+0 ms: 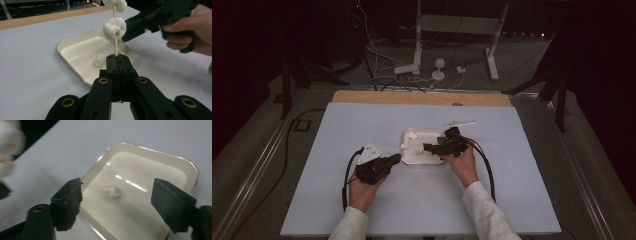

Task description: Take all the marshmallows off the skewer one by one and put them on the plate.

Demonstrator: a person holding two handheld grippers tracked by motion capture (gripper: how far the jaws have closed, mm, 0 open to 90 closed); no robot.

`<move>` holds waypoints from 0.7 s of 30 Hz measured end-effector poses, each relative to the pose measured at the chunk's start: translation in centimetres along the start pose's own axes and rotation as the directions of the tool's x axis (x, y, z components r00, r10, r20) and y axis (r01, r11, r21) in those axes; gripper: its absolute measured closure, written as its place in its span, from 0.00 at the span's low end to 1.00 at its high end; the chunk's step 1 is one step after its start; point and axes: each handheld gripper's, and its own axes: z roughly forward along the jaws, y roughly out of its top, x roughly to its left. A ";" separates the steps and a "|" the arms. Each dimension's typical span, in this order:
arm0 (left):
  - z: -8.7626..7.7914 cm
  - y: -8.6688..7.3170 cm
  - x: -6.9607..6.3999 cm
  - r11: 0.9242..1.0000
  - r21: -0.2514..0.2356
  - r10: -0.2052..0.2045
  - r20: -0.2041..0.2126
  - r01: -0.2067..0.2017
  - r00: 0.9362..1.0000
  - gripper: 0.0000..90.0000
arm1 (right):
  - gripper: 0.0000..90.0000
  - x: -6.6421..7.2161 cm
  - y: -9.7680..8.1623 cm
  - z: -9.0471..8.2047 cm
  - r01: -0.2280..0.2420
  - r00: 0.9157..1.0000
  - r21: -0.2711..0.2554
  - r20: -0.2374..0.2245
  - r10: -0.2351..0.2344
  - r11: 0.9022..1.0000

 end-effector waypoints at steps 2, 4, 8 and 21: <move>0.0 0.0 0.0 1.000 0.000 -0.001 0.000 0.001 1.000 1.00 | 0.22 0.3 0.2 -0.6 0.013 1.000 -0.016 -0.014 -0.014 1.000; 0.0 0.0 0.0 1.000 -0.001 -0.001 0.001 0.001 1.000 1.00 | 0.20 0.5 0.4 -1.3 0.012 0.999 -0.035 -0.043 -0.014 0.999; 0.1 -0.1 0.0 1.000 -0.001 -0.009 0.012 0.009 1.000 1.00 | 0.17 0.8 0.6 -2.4 0.003 0.993 -0.072 -0.113 -0.011 0.997; 0.5 -0.1 -0.3 1.000 0.000 -0.011 0.050 0.011 0.999 1.00 | 0.15 2.0 1.6 -3.3 0.008 0.977 -0.103 -0.213 -0.030 0.995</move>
